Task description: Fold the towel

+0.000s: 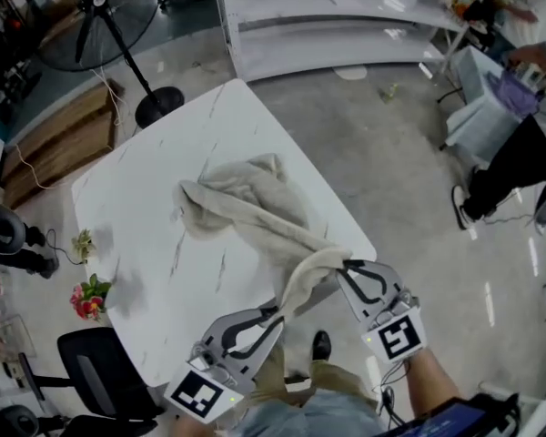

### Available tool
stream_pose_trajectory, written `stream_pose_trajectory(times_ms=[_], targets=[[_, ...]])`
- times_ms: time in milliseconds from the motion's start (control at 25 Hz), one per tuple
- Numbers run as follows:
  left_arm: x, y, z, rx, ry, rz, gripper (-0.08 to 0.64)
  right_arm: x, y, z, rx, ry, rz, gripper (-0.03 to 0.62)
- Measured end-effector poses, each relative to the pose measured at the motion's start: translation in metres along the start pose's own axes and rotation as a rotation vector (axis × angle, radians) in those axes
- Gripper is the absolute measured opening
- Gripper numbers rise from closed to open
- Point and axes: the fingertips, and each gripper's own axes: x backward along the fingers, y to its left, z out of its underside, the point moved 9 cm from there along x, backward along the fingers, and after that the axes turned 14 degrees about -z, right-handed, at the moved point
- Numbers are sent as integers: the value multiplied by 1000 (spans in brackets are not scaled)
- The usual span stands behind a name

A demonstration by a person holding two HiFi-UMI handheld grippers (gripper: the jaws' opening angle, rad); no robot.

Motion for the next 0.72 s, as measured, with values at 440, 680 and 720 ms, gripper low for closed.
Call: stream_pose_trajectory(times_ms=[440, 680, 720], targets=[[31, -82, 43, 87, -28, -225, 43, 25, 19, -1, 117, -87, -96, 52], [52, -100, 64, 96, -65, -301, 43, 24, 34, -6, 175, -101, -141, 52], [55, -102, 66, 99, -75, -315, 43, 22, 36, -11, 185, -110, -149, 52]])
